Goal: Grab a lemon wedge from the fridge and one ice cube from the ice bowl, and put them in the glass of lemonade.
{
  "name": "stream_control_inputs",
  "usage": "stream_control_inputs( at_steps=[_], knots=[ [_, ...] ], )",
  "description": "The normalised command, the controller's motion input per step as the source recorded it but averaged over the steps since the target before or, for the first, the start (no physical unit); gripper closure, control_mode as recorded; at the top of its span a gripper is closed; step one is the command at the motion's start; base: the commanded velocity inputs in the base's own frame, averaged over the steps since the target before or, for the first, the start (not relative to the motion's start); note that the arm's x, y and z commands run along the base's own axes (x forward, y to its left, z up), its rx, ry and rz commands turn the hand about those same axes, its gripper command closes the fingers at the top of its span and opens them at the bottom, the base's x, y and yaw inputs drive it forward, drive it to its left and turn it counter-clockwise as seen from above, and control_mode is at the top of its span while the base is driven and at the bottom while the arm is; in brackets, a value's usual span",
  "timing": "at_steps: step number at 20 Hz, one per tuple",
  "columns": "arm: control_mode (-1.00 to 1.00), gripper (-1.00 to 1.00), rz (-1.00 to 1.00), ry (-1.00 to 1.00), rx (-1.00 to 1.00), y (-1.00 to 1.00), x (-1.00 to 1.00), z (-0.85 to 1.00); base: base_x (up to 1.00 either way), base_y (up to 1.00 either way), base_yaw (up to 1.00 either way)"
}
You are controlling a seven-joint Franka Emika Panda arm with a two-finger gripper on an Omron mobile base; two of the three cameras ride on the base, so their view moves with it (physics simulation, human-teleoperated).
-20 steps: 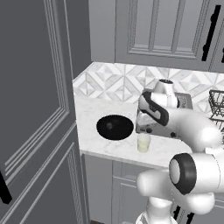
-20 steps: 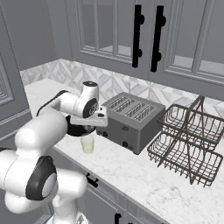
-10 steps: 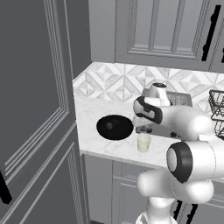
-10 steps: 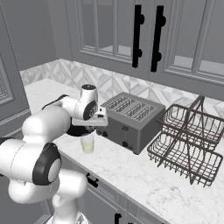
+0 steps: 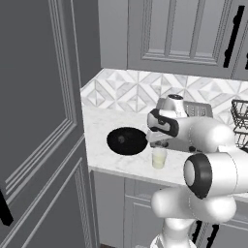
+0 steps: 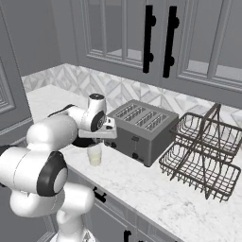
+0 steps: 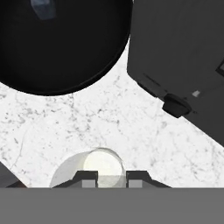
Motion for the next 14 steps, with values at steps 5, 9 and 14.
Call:
stream_control_inputs(
  at_steps=[5, 9, 14],
  knots=[
    [-1.00, 1.00, 0.00, -0.04, 0.00, 0.07, -0.33, 0.00, 0.00, 0.00, 0.00],
    [-1.00, 1.00, 0.00, -0.01, -0.01, 0.04, 0.21, 0.00, 0.00, 0.00, 0.00],
    [-1.00, 1.00, 0.00, 0.01, -0.01, 0.05, 0.22, -0.02, 0.00, 0.00, 0.00]
  ],
)
